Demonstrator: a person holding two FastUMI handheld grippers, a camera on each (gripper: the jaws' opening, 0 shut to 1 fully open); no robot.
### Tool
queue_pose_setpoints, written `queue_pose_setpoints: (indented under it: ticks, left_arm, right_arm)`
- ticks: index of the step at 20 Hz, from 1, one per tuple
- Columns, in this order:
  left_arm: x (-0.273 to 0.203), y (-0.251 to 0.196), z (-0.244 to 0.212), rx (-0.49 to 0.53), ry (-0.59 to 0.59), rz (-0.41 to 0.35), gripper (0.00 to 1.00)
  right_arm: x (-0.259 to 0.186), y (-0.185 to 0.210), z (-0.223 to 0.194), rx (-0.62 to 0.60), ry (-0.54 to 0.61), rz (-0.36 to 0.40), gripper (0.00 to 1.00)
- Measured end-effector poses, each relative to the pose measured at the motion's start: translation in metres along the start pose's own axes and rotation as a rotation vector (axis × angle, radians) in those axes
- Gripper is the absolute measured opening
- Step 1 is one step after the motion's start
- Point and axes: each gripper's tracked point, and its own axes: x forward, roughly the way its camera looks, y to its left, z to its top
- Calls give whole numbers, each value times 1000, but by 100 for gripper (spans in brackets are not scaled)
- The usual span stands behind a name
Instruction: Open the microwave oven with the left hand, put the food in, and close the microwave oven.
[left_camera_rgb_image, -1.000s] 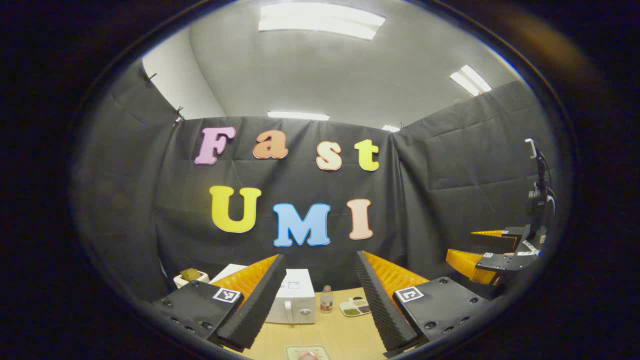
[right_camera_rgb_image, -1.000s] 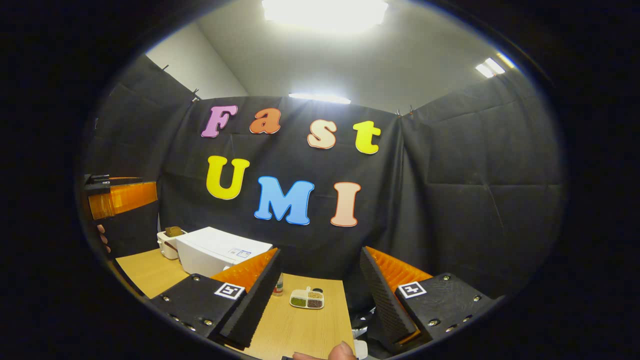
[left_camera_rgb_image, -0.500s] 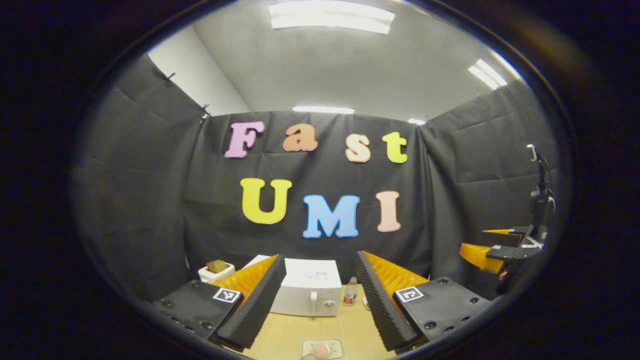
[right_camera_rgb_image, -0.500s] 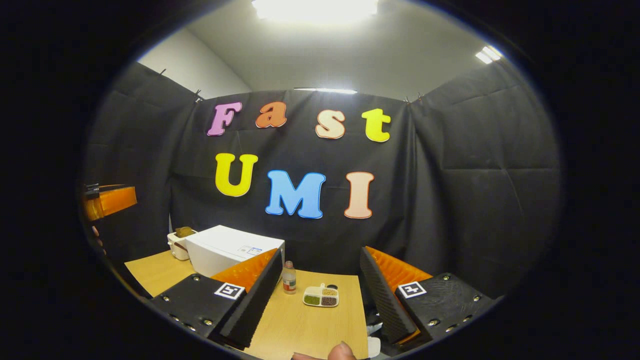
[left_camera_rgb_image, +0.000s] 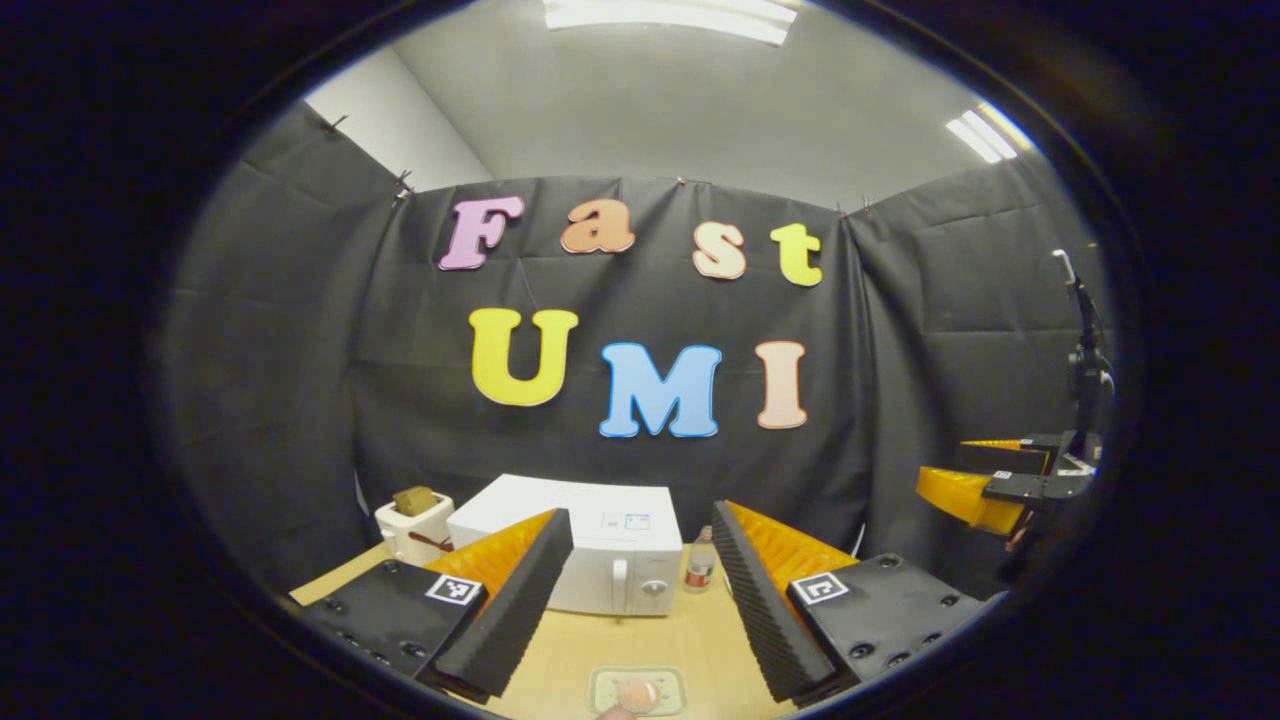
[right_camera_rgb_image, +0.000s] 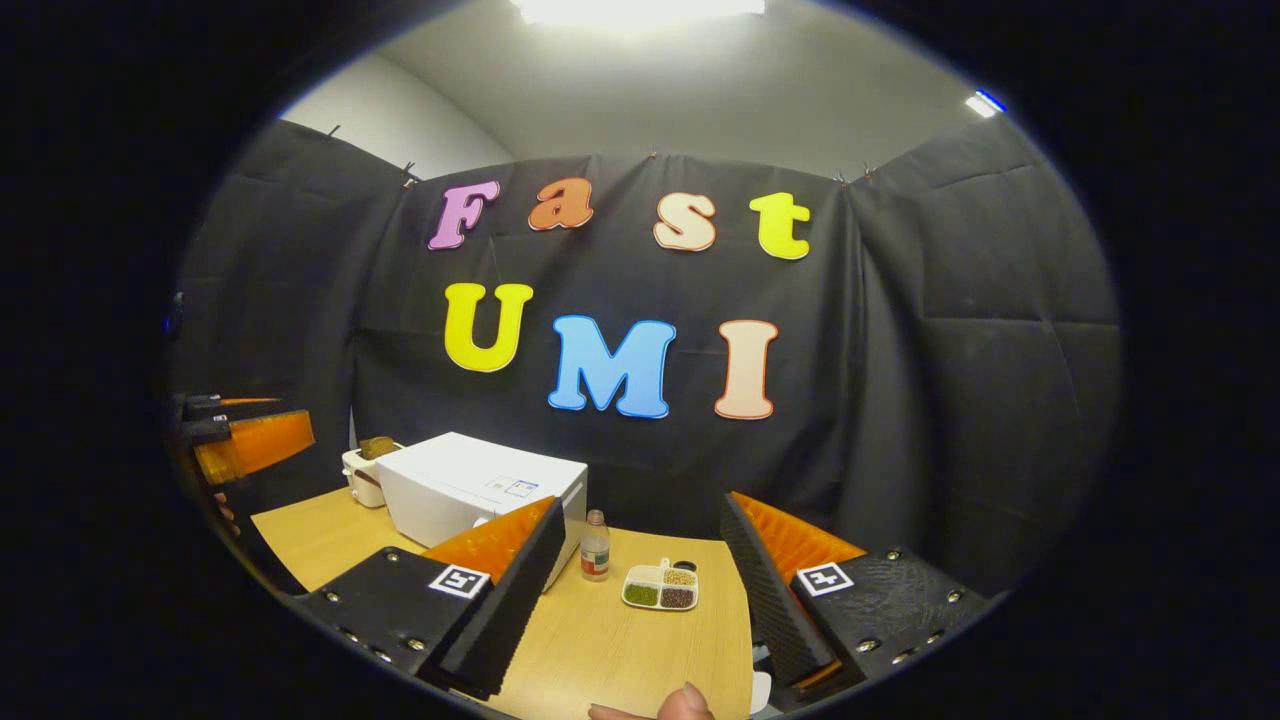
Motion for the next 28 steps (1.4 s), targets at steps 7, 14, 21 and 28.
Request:
queue_pose_setpoints:
  ticks: [7, 14, 21, 28]
  left_arm:
    - [149, 38, -194, -21, 245, -106, 99]
    - [270, 44, -358, -38, 408, -154, 100]
    - [298, 53, -388, -51, 400, -77, 69]
    - [297, 54, -388, 4, 396, -42, 36]
  right_arm:
    - [17, 7, -3, -70, 106, -174, 96]
    - [-1, 2, -22, -131, 237, -313, 96]
    - [-6, -9, -42, -63, 323, -362, 96]
    - [-8, -3, -42, -28, 315, -326, 95]
